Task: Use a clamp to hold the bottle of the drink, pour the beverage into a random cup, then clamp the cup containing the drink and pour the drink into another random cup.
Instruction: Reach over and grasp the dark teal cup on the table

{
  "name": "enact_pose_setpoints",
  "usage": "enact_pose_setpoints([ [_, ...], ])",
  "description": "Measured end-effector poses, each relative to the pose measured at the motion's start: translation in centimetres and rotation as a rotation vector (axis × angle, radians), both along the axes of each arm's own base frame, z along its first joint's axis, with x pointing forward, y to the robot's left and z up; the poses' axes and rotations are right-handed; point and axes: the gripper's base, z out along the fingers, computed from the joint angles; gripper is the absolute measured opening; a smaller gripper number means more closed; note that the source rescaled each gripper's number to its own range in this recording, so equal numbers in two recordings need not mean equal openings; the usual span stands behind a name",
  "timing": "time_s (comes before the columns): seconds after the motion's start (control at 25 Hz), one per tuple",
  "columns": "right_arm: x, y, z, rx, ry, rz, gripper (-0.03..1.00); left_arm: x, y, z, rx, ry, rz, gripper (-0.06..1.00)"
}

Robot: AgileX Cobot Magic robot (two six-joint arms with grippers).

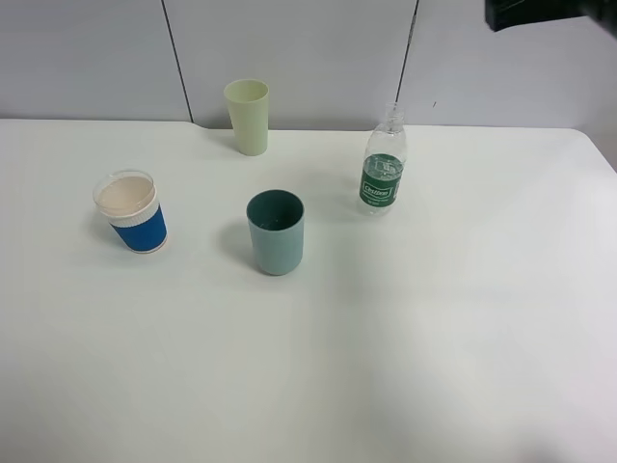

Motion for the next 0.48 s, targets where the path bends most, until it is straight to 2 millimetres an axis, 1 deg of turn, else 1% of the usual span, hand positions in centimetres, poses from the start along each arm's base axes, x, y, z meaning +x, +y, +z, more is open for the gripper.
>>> enact_pose_setpoints([
  [0.16, -1.0, -2.8, 1.0, -0.071, 0.027, -0.085, 1.00, 0.0, 0.0, 0.0, 0.000, 0.000, 0.000, 1.00],
  [0.28, -1.9, -4.9, 1.8, -0.072, 0.031, -0.153, 1.00, 0.0, 0.0, 0.0, 0.000, 0.000, 0.000, 1.00],
  [0.48, -4.2, -7.1, 3.8, -0.041, -0.022, -0.241, 1.00, 0.0, 0.0, 0.0, 0.000, 0.000, 0.000, 1.00],
])
